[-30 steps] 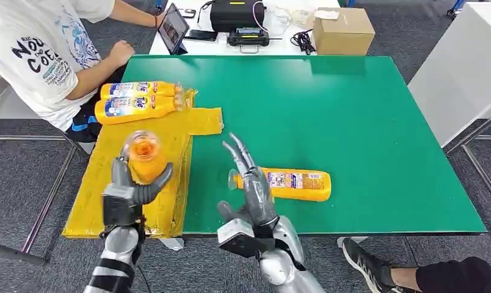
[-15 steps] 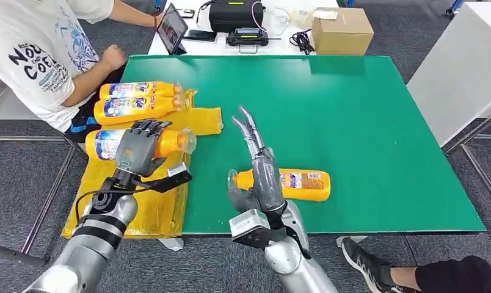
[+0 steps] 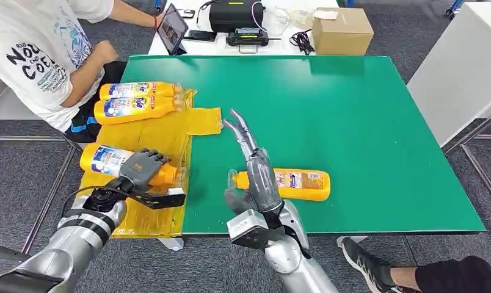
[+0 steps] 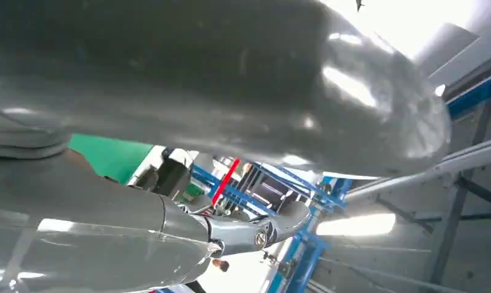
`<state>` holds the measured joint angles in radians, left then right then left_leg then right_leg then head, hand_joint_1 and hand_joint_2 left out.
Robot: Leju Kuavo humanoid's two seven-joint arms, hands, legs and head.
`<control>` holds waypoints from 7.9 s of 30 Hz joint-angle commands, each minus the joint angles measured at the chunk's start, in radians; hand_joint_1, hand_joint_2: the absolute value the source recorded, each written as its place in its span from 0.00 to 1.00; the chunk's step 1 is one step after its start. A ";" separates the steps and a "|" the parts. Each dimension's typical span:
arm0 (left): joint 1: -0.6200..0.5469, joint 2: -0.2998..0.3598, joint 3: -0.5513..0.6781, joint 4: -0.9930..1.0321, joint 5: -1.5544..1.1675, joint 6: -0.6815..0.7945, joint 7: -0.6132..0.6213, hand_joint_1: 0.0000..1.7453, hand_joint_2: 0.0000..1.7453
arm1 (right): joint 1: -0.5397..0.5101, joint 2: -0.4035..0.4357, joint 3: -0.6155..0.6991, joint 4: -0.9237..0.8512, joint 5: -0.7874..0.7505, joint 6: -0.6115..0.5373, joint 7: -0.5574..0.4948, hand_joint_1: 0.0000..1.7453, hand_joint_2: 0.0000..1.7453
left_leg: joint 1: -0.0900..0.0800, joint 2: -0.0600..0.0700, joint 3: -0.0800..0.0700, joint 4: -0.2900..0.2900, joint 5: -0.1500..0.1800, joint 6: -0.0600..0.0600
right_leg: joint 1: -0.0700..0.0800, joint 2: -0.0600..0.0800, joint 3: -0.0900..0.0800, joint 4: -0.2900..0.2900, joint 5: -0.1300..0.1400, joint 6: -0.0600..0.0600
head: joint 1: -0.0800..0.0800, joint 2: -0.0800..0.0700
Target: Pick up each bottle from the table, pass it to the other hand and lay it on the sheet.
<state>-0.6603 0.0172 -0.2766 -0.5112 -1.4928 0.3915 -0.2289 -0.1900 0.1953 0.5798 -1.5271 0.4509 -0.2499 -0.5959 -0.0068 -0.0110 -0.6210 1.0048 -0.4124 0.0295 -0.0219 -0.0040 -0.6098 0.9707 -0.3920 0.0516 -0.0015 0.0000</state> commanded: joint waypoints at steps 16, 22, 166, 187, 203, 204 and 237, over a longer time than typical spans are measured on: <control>-0.002 -0.033 0.207 0.155 0.398 -0.327 -0.217 0.00 1.00 | -0.072 -0.005 0.033 0.199 -0.003 0.057 0.017 0.00 0.00 | 0.000 0.004 0.008 -0.002 -0.002 -0.001 | 0.001 0.003 0.007 -0.002 0.000 -0.002 | 0.000 0.000; 0.033 -0.041 0.247 0.131 0.570 -0.471 -0.327 0.00 1.00 | -0.091 0.001 0.037 0.255 -0.024 0.067 0.008 0.00 0.00 | 0.000 0.001 0.008 -0.002 -0.001 -0.001 | 0.000 0.002 0.008 -0.002 -0.001 -0.002 | 0.000 0.000; 0.400 -0.258 0.248 -0.491 1.660 -0.450 -0.296 0.00 1.00 | 0.038 -0.098 -0.387 0.082 0.013 -0.159 0.031 1.00 1.00 | 0.002 0.001 0.008 0.001 -0.005 -0.004 | 0.003 0.003 0.008 -0.001 -0.003 -0.003 | 0.000 0.000; 0.538 -0.234 -0.010 -0.655 1.784 -0.655 -0.167 0.00 1.00 | 0.047 0.064 -0.166 0.554 0.099 -0.099 -0.098 1.00 1.00 | 0.003 0.008 0.011 -0.003 -0.006 -0.004 | 0.004 0.010 0.010 -0.005 -0.001 -0.003 | 0.000 0.000; 0.532 -0.241 -0.033 -0.599 1.777 -0.671 -0.137 0.00 1.00 | -0.017 0.114 0.013 0.720 0.145 -0.089 -0.034 1.00 1.00 | 0.002 0.004 0.005 -0.001 -0.005 -0.004 | 0.002 0.006 0.004 -0.002 -0.002 -0.002 | 0.000 0.000; 0.529 -0.243 -0.032 -0.594 1.777 -0.669 -0.137 0.00 1.00 | -0.021 0.117 0.017 0.726 0.145 -0.087 -0.031 1.00 1.00 | 0.003 0.005 0.007 -0.001 -0.006 -0.005 | 0.003 0.006 0.006 -0.002 -0.002 -0.003 | 0.000 0.000; 0.529 -0.241 -0.018 -0.632 1.640 -0.626 -0.187 1.00 1.00 | -0.033 0.118 0.056 0.698 0.088 -0.072 -0.007 1.00 1.00 | 0.003 0.004 0.007 -0.001 -0.005 -0.004 | 0.003 0.004 0.005 -0.001 -0.003 -0.003 | 0.000 0.000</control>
<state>-0.1058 -0.2327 -0.2468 -1.1814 0.1671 -0.2335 -0.4330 -0.1998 0.3086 0.5581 -0.8839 0.5348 -0.3460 -0.6065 -0.0049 -0.0080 -0.6181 1.0042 -0.4154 0.0268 -0.0200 -0.0003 -0.6086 0.9698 -0.3929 0.0510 -0.0019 0.0000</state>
